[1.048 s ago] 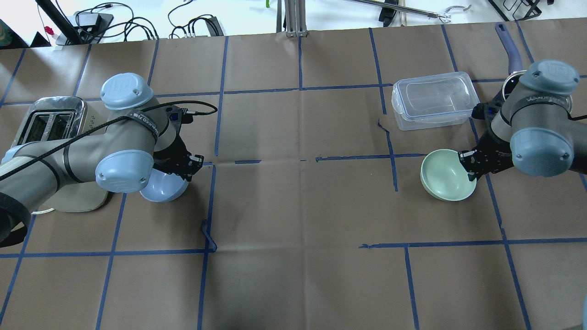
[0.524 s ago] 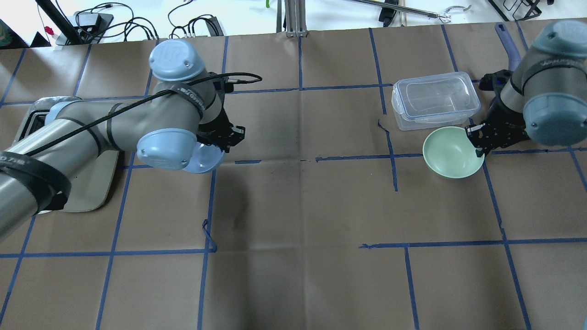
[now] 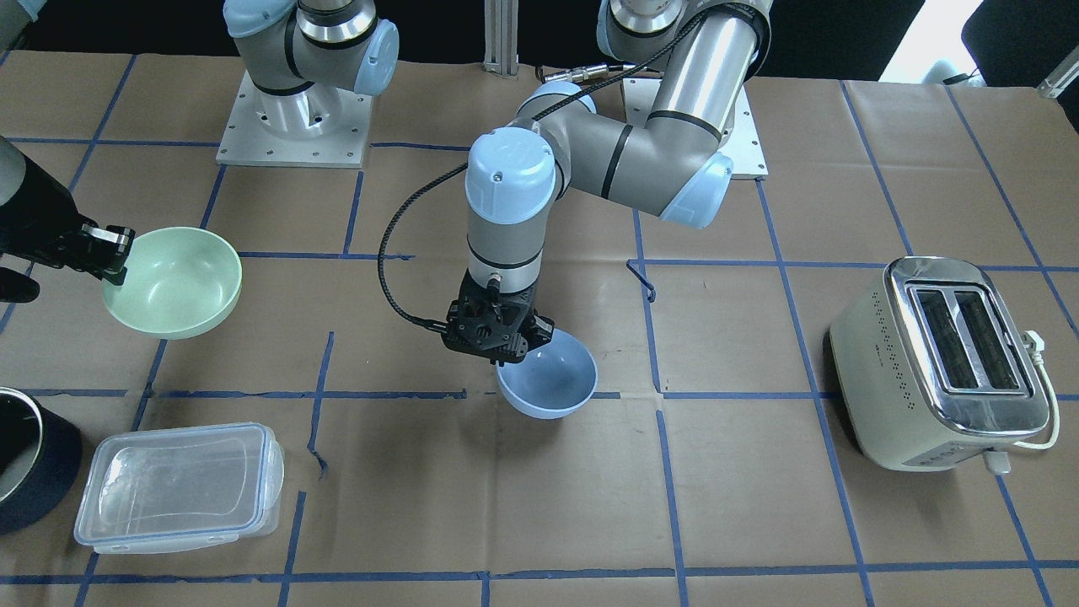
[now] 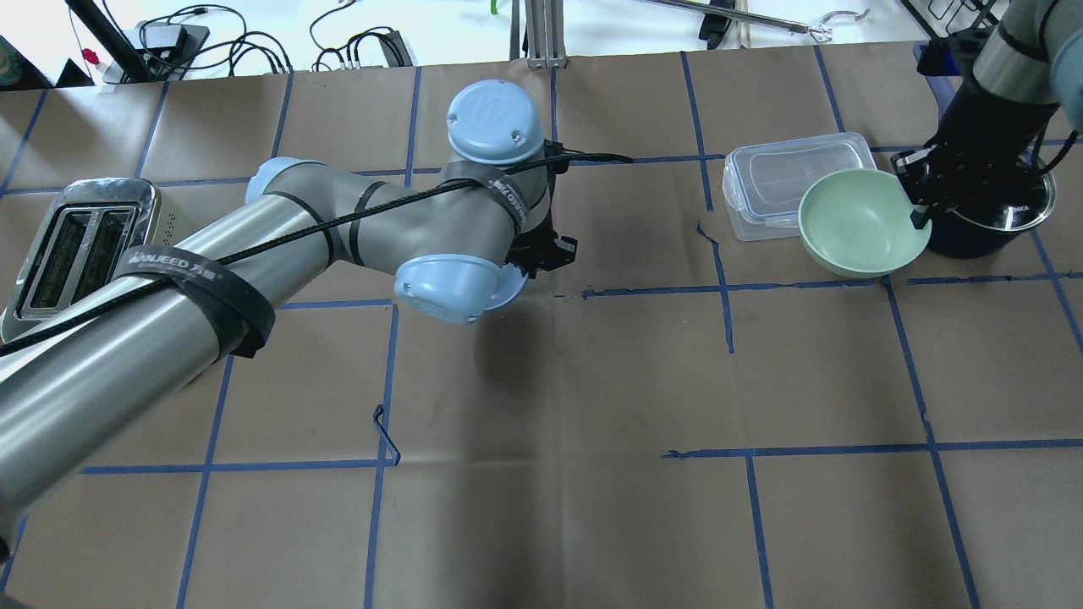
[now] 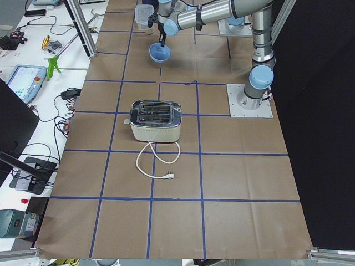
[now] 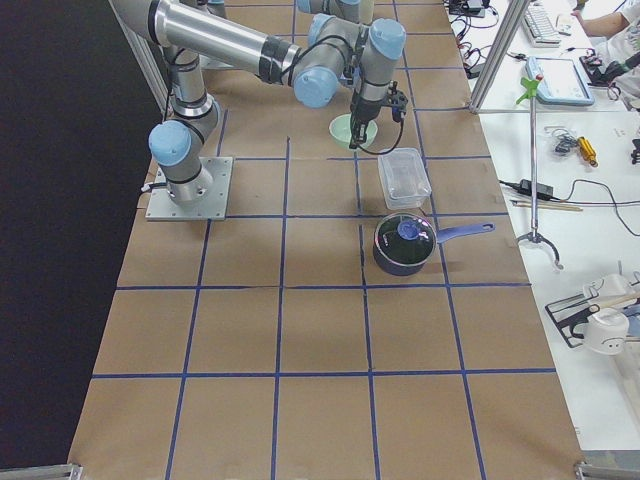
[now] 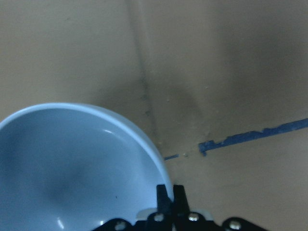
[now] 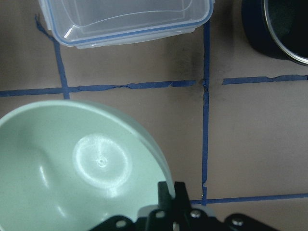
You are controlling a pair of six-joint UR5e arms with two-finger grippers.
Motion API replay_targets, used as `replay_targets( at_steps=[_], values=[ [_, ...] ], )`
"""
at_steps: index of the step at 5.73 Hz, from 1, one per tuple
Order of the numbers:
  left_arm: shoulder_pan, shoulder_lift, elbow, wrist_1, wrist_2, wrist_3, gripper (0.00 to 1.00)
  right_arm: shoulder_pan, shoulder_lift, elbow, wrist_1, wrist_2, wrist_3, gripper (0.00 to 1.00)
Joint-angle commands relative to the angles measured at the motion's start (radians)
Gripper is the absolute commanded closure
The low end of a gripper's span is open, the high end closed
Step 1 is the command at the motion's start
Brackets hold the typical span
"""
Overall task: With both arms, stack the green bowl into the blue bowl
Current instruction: 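Carry the blue bowl to center with the left while the right lifts the green bowl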
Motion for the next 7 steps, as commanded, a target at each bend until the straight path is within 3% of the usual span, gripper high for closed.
replay_targets(
  at_steps=[1,2,3,4,5,7],
  values=[
    [-0.041,-0.058,0.023,0.032,-0.004,-0.005,0.99,0.006,-0.037,-0.017,0.040,0.076,0.001,0.94],
    [-0.063,-0.078,0.023,0.049,0.002,-0.007,0.95,0.006,-0.037,-0.016,0.043,0.078,-0.002,0.94],
    [-0.072,-0.084,0.020,0.042,0.008,-0.010,0.63,0.006,-0.035,-0.011,0.043,0.081,-0.007,0.94],
    [-0.072,-0.081,0.000,0.045,0.015,-0.007,0.07,0.006,-0.035,-0.008,0.043,0.089,-0.010,0.94],
    [-0.071,-0.045,0.009,0.035,0.012,-0.005,0.03,0.006,-0.035,-0.007,0.043,0.103,-0.010,0.94],
    [0.012,0.098,0.029,-0.141,0.002,0.010,0.02,0.007,-0.032,-0.004,0.043,0.103,-0.010,0.94]
  ],
)
